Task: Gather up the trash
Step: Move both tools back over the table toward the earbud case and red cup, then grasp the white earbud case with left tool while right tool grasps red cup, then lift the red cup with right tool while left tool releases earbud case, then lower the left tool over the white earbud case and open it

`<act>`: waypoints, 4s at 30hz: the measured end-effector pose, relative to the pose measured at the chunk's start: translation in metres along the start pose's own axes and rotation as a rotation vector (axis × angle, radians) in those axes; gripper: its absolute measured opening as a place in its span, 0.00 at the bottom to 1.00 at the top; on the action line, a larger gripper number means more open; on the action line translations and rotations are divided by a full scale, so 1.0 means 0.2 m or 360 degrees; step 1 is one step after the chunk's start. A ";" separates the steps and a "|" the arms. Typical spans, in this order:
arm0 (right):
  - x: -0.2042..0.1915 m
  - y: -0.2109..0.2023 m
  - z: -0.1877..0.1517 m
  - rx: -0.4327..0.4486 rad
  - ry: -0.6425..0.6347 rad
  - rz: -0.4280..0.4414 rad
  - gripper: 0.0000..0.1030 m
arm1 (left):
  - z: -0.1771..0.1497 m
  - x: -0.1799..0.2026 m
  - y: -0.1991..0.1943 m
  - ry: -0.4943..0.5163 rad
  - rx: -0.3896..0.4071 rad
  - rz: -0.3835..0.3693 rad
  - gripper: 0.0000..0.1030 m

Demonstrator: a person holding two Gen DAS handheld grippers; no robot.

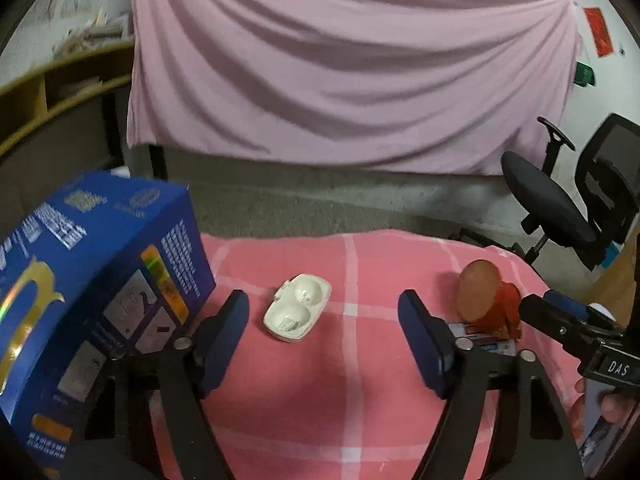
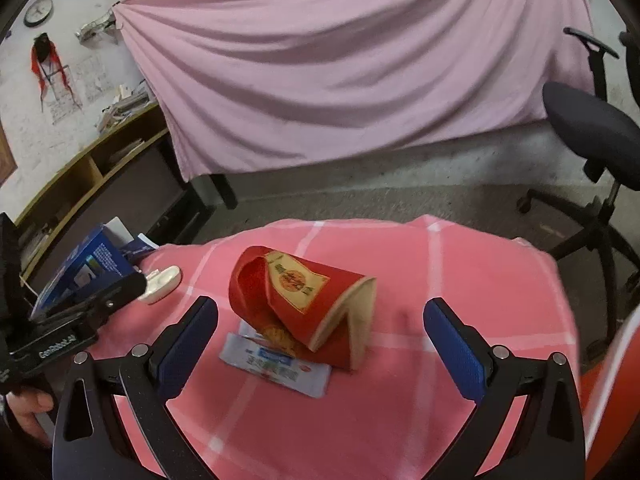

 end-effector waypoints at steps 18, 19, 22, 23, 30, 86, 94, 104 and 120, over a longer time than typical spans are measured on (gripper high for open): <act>-0.02 0.12 -0.03 -0.0137 0.0019 -0.0011 0.77 | 0.04 -0.03 0.13 -0.0061 -0.0238 0.0004 0.31; -0.02 0.12 -0.03 -0.0135 0.0019 0.0008 0.73 | 0.04 -0.03 0.13 -0.0070 -0.0242 0.0001 0.27; -0.02 0.12 -0.03 -0.0133 0.0017 0.0013 0.73 | 0.04 -0.04 0.14 -0.0088 -0.0242 -0.0020 0.25; -0.02 0.12 -0.04 -0.0131 0.0020 0.0019 0.73 | 0.04 -0.04 0.13 -0.0089 -0.0238 -0.0028 0.25; -0.02 0.07 -0.04 -0.0068 0.0043 0.0047 0.73 | 0.02 -0.06 0.04 -0.0076 -0.0155 -0.0067 0.24; -0.12 -0.38 -0.21 0.0397 -0.0069 -0.0040 0.73 | -0.15 0.25 -0.07 -0.0021 -0.0239 -0.0110 0.28; -0.13 -0.38 -0.21 0.0397 -0.0075 -0.0040 0.73 | -0.14 0.29 -0.04 0.0035 -0.0259 -0.0067 0.27; -0.10 -0.38 -0.20 0.0399 -0.0057 -0.0026 0.73 | -0.14 0.26 -0.06 -0.0039 -0.0210 -0.0161 0.22; -0.07 -0.42 -0.21 0.0413 -0.0008 0.0007 0.73 | -0.17 0.31 -0.21 0.0023 0.0026 -0.0253 0.03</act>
Point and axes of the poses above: each gripper's, at about its wrist camera, not at the fingertips, and y roughly the way its jaws point, x to its right, z to its top, the point moved 1 cm from there along y, roughly the way its jaws point, and after that the axes turned 15 degrees about z, right-handed, at the moved point
